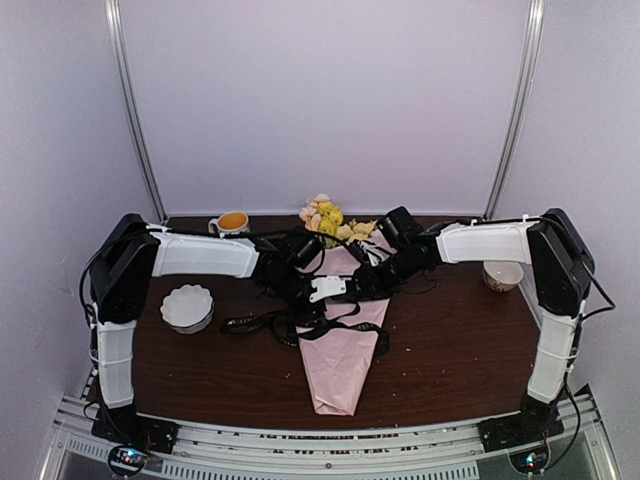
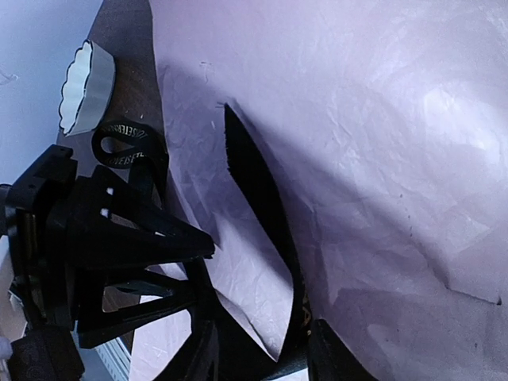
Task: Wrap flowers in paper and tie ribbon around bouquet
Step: Cross the ribbon over the folded bouquet.
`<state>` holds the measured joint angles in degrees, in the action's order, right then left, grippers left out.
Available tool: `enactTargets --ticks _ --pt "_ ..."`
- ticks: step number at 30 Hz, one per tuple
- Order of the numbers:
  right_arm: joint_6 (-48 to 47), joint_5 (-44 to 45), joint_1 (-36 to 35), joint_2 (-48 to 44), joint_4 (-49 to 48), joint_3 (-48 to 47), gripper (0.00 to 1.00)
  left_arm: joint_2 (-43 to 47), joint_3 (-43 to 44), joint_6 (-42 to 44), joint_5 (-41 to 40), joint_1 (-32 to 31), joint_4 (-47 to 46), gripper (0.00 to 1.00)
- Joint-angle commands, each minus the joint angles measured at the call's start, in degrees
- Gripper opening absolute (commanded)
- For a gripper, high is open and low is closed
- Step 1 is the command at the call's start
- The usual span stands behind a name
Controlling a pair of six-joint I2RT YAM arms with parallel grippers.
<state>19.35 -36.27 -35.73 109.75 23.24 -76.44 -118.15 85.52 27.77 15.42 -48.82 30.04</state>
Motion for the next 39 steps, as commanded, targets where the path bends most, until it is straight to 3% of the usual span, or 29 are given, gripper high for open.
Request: enactTargets --ticks 1,8,17,18,22,28,35,36,38,39 --pt "1.49 0.27 -0.57 2.28 -1.96 0.77 0.4 -1.13 0.79 -0.91 -3.64 -0.35 -0.83 0.43" --pt "2.61 0.88 -0.6 4.39 -2.38 0.75 0.38 -1.73 0.12 -0.46 -5.53 -0.62 -0.77 0.4" --pt "6.33 -1.68 -0.75 5.8 -7.41 2.39 0.28 -2.89 1.69 -0.53 -3.63 -0.58 0.65 0.01" --pt "6.43 -1.96 -0.75 5.94 -7.54 2.36 0.25 -2.69 1.8 -0.72 -3.52 -0.6 0.73 0.0" --pt "6.16 -2.44 -0.75 6.15 -7.07 1.73 0.12 -1.25 1.76 -1.34 -3.7 -0.58 0.6 0.0" --pt "4.41 -3.48 -0.91 6.64 -4.35 1.46 0.02 2.23 1.32 -1.96 -3.63 -0.58 -0.13 0.0" --pt "0.83 -5.04 -1.53 5.2 0.19 2.12 0.0 4.44 1.9 -2.58 -1.23 -0.49 0.52 0.0" --pt "0.78 -5.38 -1.56 4.99 0.25 2.36 0.0 4.42 1.85 -2.34 -0.96 -0.49 0.68 0.02" --pt "1.12 -6.57 -1.54 4.77 -0.33 2.84 0.0 4.46 1.68 -1.61 0.41 -0.59 1.09 0.28" --pt "1.44 -7.1 -1.54 4.83 -0.69 2.88 0.0 4.73 1.69 -1.16 1.3 -0.7 1.32 0.36"
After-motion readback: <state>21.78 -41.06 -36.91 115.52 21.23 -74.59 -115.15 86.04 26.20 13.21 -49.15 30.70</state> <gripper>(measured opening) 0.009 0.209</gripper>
